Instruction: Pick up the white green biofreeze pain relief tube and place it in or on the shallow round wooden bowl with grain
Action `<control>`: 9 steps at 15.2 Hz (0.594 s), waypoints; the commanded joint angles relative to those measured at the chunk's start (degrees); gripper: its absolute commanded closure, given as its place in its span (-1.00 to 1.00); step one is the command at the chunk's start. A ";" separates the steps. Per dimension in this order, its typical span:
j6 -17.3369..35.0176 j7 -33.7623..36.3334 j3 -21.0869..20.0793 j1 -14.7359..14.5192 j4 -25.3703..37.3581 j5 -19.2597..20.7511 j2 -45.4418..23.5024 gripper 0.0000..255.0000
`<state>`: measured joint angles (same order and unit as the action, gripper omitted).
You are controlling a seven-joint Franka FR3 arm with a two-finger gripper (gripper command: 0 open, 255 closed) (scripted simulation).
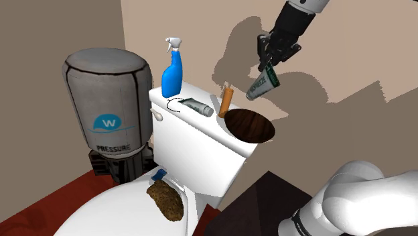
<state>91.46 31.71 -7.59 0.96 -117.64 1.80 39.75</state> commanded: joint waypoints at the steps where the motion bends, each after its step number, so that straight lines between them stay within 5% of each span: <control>1: 1.51 0.04 0.05 -0.09 -2.29 -0.06 0.81 1.00; 9: 7.01 0.44 -0.06 -0.43 -10.32 -0.31 3.32 1.00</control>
<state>97.61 32.08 -7.62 0.57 -126.86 1.53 42.80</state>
